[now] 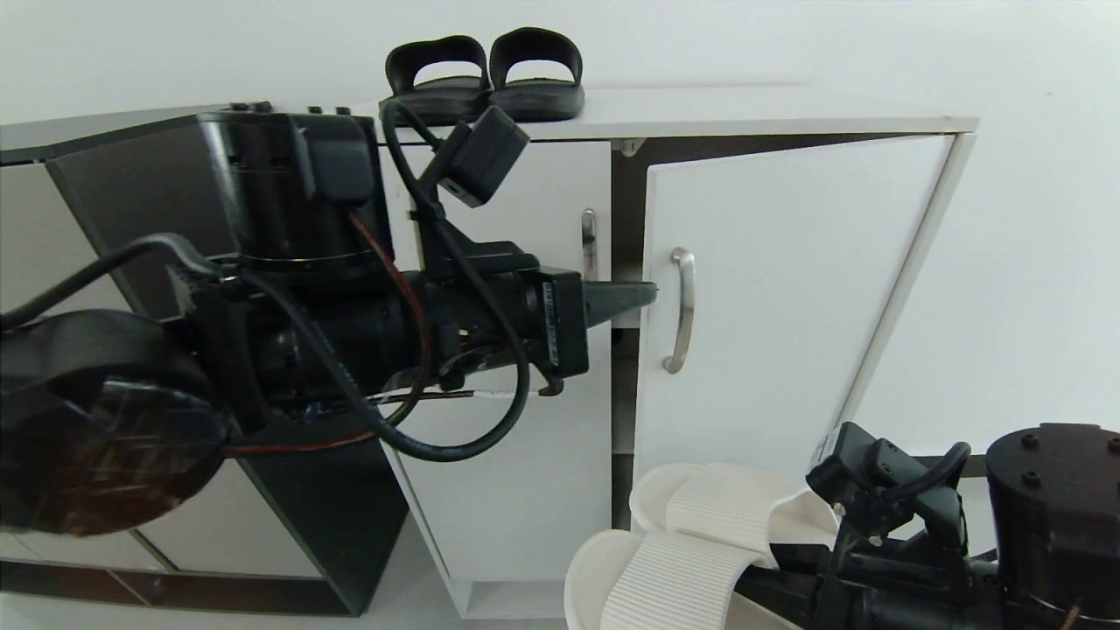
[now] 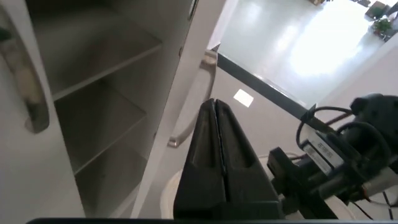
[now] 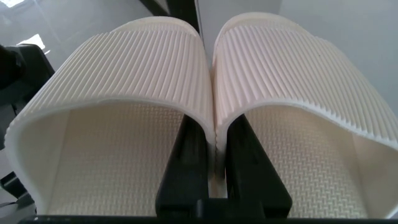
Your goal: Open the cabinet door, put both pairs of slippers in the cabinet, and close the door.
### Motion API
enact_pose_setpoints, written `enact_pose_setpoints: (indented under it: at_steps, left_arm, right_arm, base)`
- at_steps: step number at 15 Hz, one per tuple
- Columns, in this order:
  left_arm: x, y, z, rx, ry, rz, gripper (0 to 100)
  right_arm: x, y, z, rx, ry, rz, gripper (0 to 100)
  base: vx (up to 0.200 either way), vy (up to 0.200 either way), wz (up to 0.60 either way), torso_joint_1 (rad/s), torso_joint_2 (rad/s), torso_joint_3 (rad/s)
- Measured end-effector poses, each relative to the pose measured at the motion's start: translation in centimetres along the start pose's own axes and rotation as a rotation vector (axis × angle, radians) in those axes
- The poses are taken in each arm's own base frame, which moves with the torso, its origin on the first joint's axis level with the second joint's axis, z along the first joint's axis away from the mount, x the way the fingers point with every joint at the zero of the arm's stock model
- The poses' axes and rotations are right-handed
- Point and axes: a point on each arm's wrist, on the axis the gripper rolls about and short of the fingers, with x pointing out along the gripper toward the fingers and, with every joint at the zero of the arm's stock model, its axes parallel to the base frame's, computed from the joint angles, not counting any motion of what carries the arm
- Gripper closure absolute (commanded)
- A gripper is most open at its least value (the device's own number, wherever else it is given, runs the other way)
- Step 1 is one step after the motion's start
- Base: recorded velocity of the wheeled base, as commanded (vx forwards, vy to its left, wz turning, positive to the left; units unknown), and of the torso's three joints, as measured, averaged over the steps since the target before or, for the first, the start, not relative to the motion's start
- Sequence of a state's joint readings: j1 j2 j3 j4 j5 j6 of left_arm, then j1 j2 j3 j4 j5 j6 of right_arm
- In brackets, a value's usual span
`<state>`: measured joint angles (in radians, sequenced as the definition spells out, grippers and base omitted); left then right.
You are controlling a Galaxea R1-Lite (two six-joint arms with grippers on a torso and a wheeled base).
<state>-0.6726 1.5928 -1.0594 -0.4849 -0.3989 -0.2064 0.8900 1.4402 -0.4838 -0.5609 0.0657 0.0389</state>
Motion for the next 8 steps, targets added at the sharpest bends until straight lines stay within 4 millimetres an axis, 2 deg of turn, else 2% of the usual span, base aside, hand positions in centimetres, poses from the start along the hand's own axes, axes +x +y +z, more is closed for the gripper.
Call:
enact_pose_setpoints:
  at_steps: [2, 3, 5, 8]
  left_arm:
    - [-1.7, 0.9, 0.4, -0.003, -0.019, 0.046, 100]
    - [-1.9, 1.4, 0.4, -0.006, -0.022, 0.062, 100]
    - [-1.4, 2.1, 0.8, -0.006, -0.028, 0.075, 100]
    - [1.0, 3.4, 1.4, -0.023, -0.044, 0.074, 100]
  right_arm:
    - [0.0, 0.1, 0.0, -0.001, 0.001, 0.003, 100]
    - [0.0, 0.1, 0.0, -0.002, 0.001, 0.005, 100]
    - [0.0, 0.2, -0.1, -0.004, 0.005, 0.009, 100]
    - [0.0, 0.4, -0.2, -0.008, 0.011, 0.018, 100]
  base:
    - [0.000, 0.000, 0.00, 0.000, 0.00, 0.000]
    - [0.000, 0.000, 0.00, 0.000, 0.00, 0.000]
    - [0.000, 0.000, 0.00, 0.000, 0.00, 0.000]
    - [0.000, 0.000, 0.00, 0.000, 0.00, 0.000]
